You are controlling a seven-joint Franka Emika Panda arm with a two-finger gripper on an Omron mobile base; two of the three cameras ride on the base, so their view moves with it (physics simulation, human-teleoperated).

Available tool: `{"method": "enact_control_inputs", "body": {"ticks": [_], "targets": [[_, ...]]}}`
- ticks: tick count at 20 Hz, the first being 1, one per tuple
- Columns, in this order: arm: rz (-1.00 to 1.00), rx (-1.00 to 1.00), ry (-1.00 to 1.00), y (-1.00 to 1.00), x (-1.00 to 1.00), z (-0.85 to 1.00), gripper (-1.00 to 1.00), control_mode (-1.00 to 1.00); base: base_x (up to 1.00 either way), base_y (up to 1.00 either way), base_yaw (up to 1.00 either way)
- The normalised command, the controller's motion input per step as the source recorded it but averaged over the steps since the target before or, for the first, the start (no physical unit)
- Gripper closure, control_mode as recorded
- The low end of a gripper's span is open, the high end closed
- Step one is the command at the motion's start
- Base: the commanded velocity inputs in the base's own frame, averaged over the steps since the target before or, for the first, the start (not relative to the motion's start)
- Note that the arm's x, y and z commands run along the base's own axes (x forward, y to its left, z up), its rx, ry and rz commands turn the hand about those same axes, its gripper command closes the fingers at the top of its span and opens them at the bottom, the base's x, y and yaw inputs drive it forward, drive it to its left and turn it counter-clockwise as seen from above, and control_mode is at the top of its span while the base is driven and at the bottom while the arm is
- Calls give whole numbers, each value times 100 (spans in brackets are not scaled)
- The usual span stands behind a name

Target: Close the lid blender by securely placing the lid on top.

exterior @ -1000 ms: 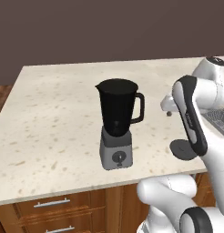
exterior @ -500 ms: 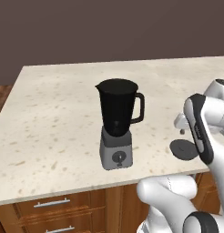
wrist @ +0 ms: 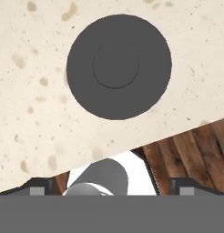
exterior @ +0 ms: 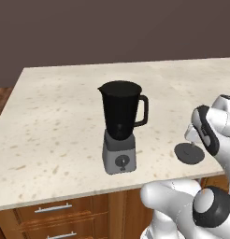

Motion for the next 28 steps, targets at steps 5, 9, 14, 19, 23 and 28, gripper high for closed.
{"method": "enact_control_inputs", "body": {"ticks": [5,9,14,19,23,28], "targets": [[-5,0,0,-8,52,-32,-100,-100,0,0,0],[0,-1,0,0,48,-21,-100,-100,0,0,0],[0,-2,0,1,15,-37,-100,-100,0,0,0],[0,-2,0,0,8,-28,-100,-100,0,0,0],[0,-2,0,0,11,-24,-100,-100,0,0,0],[0,-1,0,0,5,-17,-100,-100,0,0,0]]}}
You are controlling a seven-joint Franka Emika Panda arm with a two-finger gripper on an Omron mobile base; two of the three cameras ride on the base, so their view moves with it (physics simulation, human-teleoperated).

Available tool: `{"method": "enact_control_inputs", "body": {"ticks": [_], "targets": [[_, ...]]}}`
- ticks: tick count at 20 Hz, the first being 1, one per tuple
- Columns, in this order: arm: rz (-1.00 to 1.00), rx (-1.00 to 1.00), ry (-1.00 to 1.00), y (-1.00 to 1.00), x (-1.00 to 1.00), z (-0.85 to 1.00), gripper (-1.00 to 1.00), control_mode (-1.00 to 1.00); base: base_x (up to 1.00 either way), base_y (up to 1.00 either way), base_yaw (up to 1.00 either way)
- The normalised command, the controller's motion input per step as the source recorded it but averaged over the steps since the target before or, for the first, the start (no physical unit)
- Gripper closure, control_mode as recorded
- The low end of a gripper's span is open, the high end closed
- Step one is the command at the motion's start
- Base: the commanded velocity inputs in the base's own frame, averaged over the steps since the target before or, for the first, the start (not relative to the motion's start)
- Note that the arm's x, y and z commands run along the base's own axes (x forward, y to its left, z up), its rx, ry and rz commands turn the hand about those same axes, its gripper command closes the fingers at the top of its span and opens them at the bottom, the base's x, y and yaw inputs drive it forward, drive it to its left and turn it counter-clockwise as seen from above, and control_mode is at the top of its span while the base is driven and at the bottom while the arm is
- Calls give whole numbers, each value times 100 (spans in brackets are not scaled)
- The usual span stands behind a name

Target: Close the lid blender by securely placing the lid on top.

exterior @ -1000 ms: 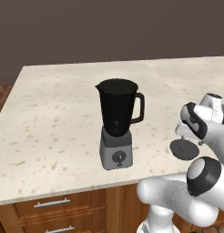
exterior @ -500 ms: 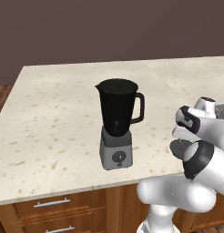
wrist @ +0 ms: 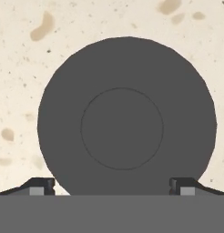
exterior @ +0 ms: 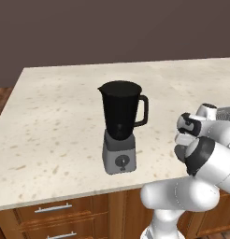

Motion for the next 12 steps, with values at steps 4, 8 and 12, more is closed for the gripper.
{"method": "enact_control_inputs", "body": {"ticks": [4,8,12], "targets": [[0,0,1,0,5,-3,-100,-100,0,0,0],[-1,0,2,0,16,0,-100,-100,0,0,0],[-2,0,1,-5,18,-2,-100,-100,0,0,0]]}}
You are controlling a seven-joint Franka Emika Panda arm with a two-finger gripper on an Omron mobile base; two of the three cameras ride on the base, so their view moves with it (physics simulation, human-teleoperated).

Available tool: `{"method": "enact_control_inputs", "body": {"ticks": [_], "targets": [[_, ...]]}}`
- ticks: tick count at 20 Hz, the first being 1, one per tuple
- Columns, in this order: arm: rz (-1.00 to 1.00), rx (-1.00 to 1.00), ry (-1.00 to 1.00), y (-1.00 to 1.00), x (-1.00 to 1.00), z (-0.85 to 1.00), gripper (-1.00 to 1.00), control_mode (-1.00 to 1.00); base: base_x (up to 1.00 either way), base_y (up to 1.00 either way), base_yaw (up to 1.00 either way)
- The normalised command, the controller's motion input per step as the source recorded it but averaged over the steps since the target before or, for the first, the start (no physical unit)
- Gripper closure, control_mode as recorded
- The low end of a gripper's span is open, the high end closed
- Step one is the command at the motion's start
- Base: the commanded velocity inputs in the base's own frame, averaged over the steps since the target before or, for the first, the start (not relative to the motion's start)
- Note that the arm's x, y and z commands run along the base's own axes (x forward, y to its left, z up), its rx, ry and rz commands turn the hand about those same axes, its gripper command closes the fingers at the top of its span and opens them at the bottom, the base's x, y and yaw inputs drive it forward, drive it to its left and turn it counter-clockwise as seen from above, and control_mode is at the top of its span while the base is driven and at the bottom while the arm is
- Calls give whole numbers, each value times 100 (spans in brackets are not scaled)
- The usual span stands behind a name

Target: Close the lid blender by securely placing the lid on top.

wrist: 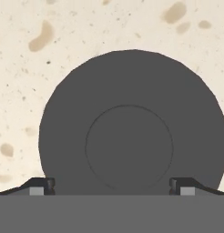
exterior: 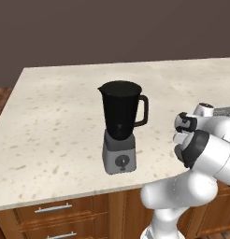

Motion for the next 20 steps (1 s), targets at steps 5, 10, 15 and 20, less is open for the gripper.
{"method": "enact_control_inputs", "body": {"ticks": [5,10,15,20], "targets": [[-4,0,0,-17,2,-1,-100,-100,0,0,0],[-2,-2,0,-7,0,-11,-100,-100,0,0,0],[0,-5,2,8,0,-41,-100,-100,0,0,0],[0,-5,0,21,7,-34,-100,-100,0,0,0]]}}
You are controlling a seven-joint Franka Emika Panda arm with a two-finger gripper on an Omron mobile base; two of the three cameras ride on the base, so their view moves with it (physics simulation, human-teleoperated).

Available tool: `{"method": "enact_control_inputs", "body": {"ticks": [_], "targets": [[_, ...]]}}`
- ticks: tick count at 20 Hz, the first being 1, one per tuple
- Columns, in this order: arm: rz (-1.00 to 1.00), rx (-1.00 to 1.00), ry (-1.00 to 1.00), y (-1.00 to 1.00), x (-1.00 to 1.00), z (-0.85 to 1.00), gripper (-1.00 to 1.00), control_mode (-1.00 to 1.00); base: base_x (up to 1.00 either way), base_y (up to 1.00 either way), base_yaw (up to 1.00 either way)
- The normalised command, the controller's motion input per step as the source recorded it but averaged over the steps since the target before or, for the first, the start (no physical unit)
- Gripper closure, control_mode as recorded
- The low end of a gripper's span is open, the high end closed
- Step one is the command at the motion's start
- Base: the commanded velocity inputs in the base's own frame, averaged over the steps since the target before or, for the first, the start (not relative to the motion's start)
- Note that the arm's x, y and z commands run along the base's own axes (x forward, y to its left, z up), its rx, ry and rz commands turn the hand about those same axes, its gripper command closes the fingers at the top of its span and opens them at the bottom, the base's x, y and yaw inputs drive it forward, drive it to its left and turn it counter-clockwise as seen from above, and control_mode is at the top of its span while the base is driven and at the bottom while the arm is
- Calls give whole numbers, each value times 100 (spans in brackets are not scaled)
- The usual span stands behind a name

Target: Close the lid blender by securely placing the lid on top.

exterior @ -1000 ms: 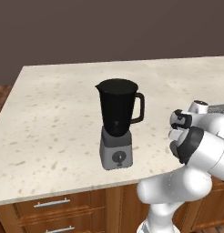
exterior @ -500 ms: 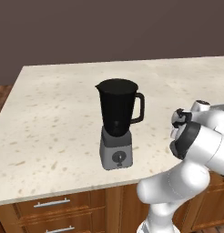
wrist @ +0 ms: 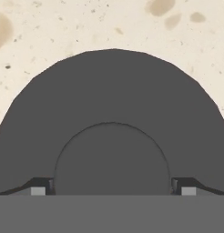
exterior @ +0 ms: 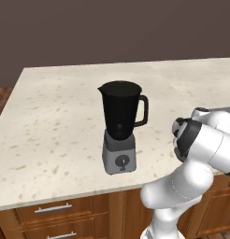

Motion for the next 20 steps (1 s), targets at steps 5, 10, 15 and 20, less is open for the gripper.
{"method": "enact_control_inputs", "body": {"ticks": [5,10,15,20], "targets": [[1,-1,-1,27,30,-19,-100,-100,0,0,0],[5,0,-2,30,27,-47,100,-100,0,0,0],[8,0,0,24,10,-65,100,-100,0,0,0],[5,0,-1,4,0,-7,100,-100,0,0,0]]}}
